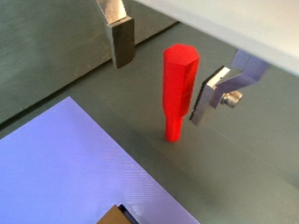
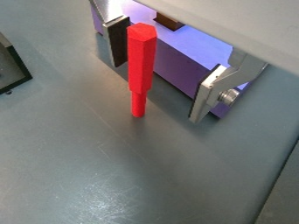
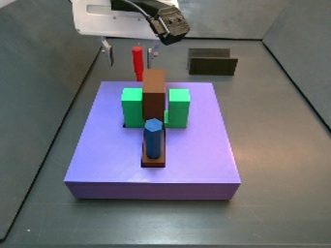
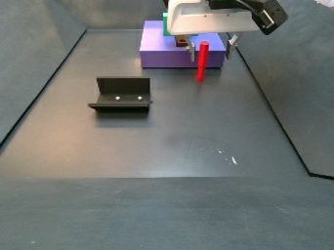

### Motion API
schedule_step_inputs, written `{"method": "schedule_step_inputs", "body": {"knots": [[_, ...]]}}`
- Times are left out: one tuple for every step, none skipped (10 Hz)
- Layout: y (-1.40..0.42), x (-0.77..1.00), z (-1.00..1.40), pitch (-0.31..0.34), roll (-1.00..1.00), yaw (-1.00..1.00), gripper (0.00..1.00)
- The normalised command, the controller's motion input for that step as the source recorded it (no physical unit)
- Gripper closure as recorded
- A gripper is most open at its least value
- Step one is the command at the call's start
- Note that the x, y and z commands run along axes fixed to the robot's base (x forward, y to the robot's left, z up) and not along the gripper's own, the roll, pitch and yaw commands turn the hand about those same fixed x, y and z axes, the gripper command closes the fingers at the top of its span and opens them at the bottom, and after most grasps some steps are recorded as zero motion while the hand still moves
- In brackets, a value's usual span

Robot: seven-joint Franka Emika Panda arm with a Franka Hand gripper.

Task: Pick up the red object. Move up. Move to above the board. Insert the red object.
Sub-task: Pick up the red object.

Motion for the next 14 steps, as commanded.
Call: {"method": "schedule_step_inputs", "body": {"knots": [[0.00, 0.00, 0.00, 0.000, 0.00, 0.00, 1.00], [0.00, 0.00, 0.00, 0.000, 0.00, 0.00, 1.00], [0.00, 0.00, 0.00, 0.000, 0.00, 0.00, 1.00], [0.00, 0.00, 0.00, 0.000, 0.00, 0.00, 1.00], [0.00, 0.00, 0.00, 0.000, 0.00, 0.00, 1.00], [0.00, 0.00, 0.00, 0.000, 0.00, 0.00, 1.00], [0.00, 0.00, 0.00, 0.000, 0.00, 0.00, 1.00], [0.00, 0.00, 0.00, 0.000, 0.00, 0.00, 1.00], [0.00, 0.00, 0.00, 0.000, 0.00, 0.00, 1.00], [0.00, 0.00, 0.00, 0.000, 0.00, 0.00, 1.00], [0.00, 0.00, 0.00, 0.000, 0.00, 0.00, 1.00], [0.00, 0.00, 0.00, 0.000, 0.00, 0.00, 1.00], [0.00, 0.00, 0.00, 0.000, 0.00, 0.00, 1.00], [0.00, 0.00, 0.00, 0.000, 0.00, 0.00, 1.00]]}}
